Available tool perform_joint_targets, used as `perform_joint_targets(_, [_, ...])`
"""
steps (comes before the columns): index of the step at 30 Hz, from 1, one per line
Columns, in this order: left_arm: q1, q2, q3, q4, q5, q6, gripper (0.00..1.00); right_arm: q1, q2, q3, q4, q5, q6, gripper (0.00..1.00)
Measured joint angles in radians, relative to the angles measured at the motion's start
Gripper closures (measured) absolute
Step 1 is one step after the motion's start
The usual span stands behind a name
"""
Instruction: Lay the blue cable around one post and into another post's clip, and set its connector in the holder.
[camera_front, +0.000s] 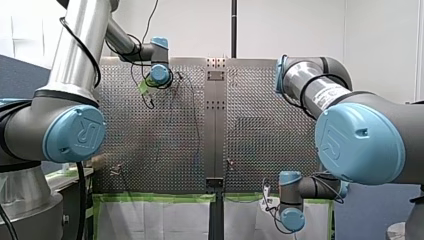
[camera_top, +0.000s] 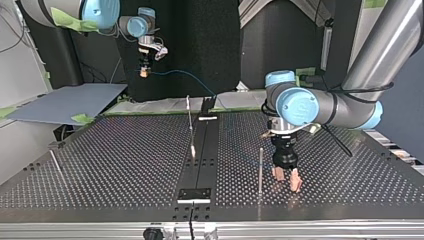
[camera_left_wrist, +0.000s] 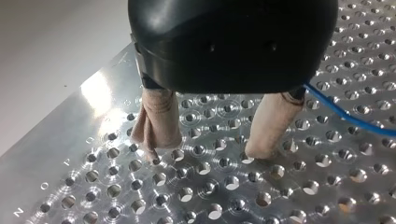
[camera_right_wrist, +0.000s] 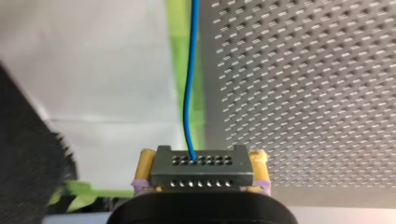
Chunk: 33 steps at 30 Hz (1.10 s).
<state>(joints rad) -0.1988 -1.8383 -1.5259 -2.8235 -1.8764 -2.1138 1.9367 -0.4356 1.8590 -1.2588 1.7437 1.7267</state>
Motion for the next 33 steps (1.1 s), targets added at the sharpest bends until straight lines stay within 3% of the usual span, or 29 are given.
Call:
perform_joint_targets(14, [0.001,-0.001,0.000,-0.001,0.001,-0.001,0.00,-0.021,-0.114,0.103,-0.096,-0.020,0.004,0.98])
perform_joint_targets(24, [0.001,-0.001,-0.001,-0.002,0.001,-0.003,0.00,-0.029,-0.195,0.125,-0.085,-0.093,-0.015,0.98])
perform_joint_targets(33, [-0.004,-0.001,-0.001,-0.012,-0.001,-0.006,0.00,-0.024,-0.205,0.125,-0.085,-0.115,-0.023,0.98])
